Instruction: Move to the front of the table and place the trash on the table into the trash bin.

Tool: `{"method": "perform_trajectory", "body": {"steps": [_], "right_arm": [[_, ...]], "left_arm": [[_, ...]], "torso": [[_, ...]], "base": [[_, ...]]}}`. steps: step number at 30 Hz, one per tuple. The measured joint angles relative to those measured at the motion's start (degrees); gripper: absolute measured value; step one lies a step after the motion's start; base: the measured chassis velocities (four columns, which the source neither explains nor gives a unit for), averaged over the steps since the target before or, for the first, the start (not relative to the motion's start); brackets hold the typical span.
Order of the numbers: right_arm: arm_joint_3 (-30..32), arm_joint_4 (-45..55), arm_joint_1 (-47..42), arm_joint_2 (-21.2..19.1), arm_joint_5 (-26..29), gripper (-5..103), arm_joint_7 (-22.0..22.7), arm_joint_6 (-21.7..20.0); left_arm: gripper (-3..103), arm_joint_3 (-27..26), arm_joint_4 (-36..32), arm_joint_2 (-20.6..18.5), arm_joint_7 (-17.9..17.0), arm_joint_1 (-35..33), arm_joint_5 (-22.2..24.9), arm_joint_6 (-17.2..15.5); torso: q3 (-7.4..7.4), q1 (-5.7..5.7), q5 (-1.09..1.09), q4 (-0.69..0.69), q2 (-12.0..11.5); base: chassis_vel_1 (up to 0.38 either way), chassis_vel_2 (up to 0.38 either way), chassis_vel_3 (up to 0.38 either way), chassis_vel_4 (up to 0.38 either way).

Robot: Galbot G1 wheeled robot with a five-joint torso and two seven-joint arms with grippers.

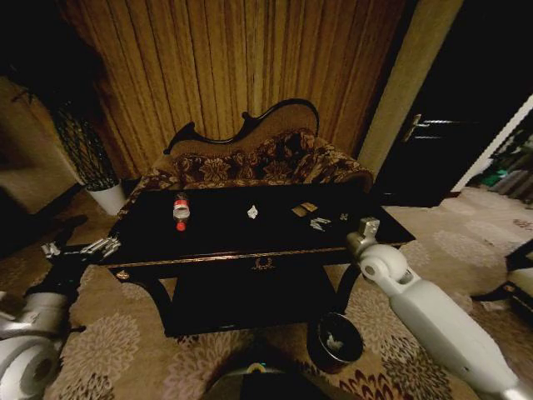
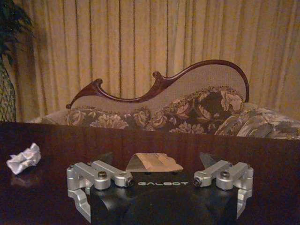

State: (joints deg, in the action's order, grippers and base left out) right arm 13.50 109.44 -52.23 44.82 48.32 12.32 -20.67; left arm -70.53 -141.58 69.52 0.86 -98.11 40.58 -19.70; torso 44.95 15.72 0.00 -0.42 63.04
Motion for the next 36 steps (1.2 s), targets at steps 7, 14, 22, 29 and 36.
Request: {"method": "perform_trajectory", "body": {"steps": [7,14,22,29,36], "right_arm": [[-5.1,-2.8,3.7,1.3,-0.6,100,0.4,-2.5],[-7.9,-7.0,6.8,2.8,-1.3,100,1.8,-3.7],[-7.8,-9.8,8.9,2.9,-1.1,100,2.4,-3.7],[-7.6,-12.0,9.7,2.9,-1.0,100,2.4,-3.4],[-7.8,-12.6,9.8,3.0,-2.0,78,2.2,-3.0]], "left_arm": [[100,1.1,-0.6,0.4,-0.4,0.3,-0.3,-0.4],[100,1.3,-0.5,0.5,-0.1,0.0,-1.0,-0.2],[100,1.2,-0.6,0.3,0.0,0.2,-0.9,-0.1],[100,1.1,-0.6,0.2,0.0,0.3,-0.9,0.2],[100,0.5,-0.8,0.2,0.0,0.1,-0.8,1.2]], "torso": [[0.0,0.0,0.0,0.0,0.0],[0.0,0.0,0.0,0.0,0.0],[-0.01,0.0,0.0,0.0,0.0],[0.0,0.0,0.0,0.0,0.0],[-0.01,0.0,0.0,0.0,0.0]], "base": [[0.0,0.0,0.0,0.0],[0.0,0.0,0.0,0.0],[0.0,0.0,0.0,0.0],[0.0,0.0,0.0,0.0],[0.0,0.0,0.0,0.0]]}}
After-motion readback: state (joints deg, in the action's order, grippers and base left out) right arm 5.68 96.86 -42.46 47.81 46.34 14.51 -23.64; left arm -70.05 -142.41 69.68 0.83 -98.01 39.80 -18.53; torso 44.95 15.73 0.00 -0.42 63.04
